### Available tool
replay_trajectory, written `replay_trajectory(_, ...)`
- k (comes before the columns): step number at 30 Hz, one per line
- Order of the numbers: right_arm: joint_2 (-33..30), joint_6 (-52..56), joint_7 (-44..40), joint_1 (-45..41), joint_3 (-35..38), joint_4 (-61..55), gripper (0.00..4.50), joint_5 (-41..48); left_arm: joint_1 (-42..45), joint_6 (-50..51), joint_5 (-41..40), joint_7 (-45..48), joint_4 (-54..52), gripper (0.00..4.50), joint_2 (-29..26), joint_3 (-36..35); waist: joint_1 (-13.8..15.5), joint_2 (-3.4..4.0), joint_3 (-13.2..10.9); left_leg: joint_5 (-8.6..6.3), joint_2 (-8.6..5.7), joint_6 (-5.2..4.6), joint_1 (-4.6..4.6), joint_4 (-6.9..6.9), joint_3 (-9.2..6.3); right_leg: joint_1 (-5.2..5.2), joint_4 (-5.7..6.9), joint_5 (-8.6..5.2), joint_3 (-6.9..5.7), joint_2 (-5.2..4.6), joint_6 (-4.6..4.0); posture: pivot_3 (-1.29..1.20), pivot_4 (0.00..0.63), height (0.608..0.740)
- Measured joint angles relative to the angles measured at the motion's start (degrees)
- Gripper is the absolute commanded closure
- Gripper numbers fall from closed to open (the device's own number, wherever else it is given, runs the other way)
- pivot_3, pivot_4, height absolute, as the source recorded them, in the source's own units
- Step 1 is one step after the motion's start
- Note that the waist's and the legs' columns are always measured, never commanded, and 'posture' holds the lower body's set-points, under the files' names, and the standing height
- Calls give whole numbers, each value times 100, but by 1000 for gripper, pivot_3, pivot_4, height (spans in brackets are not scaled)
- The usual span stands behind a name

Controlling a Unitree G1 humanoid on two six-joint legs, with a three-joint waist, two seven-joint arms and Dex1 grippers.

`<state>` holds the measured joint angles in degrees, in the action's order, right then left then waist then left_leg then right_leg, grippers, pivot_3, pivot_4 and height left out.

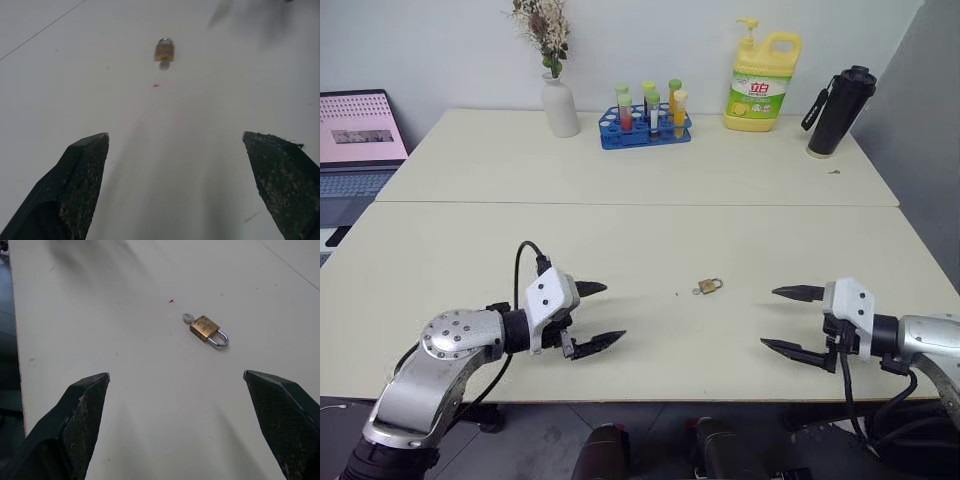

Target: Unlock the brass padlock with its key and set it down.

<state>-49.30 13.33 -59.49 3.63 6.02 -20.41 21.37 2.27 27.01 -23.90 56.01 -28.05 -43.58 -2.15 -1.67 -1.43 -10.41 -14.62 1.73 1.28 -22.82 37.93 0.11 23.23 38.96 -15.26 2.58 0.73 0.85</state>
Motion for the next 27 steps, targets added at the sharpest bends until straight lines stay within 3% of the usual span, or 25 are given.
replay_trajectory(10, 117, -379, -36, -94, -116, 251, 0, -145, 61, -517, 578, -19, -53, 12, -190, 404, 2, 0, 0, 0, -1, 0, 1, 0, 0, 0, 2, 0, 2, 8, 0, 0, 150, 740)
replay_trajectory(19, 192, -221, 6, -332, -314, 254, 0, -218, 58, -135, 154, -92, -200, 12, -139, 348, 1, 0, 0, 0, 1, 0, 0, 1, -2, 0, 2, 0, 0, 8, 0, 0, 150, 740)
replay_trajectory(27, 99, -110, -90, -625, -582, 269, 0, -274, 59, -507, 244, -14, -117, 12, -148, 348, 0, 0, 0, 0, 0, 0, 1, 1, 0, 0, 2, 0, 1, 8, 0, 0, 150, 740)
